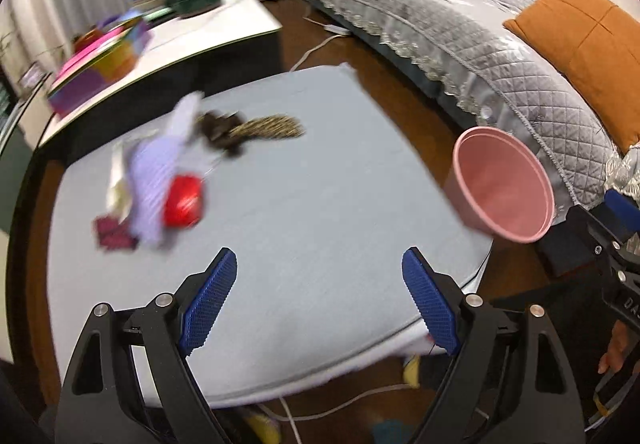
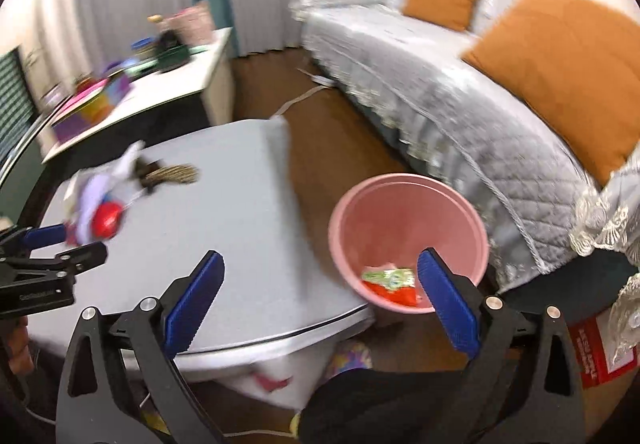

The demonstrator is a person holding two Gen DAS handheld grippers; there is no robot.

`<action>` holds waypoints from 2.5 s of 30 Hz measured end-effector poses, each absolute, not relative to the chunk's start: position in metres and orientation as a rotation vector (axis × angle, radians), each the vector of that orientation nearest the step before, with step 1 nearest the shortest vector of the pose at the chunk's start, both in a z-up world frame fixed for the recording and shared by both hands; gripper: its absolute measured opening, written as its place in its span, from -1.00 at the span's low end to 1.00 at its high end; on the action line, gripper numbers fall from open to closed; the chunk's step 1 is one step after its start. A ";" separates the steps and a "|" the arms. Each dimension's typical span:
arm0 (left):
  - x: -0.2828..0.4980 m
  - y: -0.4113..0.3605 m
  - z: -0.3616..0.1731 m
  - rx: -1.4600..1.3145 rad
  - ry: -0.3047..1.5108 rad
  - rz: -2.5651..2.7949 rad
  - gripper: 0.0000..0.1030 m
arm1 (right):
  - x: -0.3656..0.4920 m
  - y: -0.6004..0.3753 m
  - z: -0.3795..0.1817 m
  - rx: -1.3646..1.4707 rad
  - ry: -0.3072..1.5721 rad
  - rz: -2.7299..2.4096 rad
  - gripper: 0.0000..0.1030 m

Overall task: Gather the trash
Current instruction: 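Move both tools back over the table toward the remaining trash, then grasp the white paper with the left tool while the right tool grasps the dark scrunchie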

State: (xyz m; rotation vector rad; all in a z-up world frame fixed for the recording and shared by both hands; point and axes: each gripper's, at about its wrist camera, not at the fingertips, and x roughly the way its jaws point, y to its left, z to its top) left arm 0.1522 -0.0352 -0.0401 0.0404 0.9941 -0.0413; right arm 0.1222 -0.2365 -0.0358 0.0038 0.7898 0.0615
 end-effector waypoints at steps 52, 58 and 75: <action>0.011 0.061 -0.077 -0.110 0.976 0.191 0.60 | 0.035 -0.098 -0.062 -0.181 0.934 0.431 0.86; 0.018 0.071 -0.078 -0.127 0.985 0.205 0.60 | 0.042 -0.099 -0.067 -0.173 0.951 0.427 0.86; 0.094 0.114 -0.037 -0.124 0.923 0.270 0.60 | 0.113 -0.098 -0.048 -0.182 0.886 0.382 0.86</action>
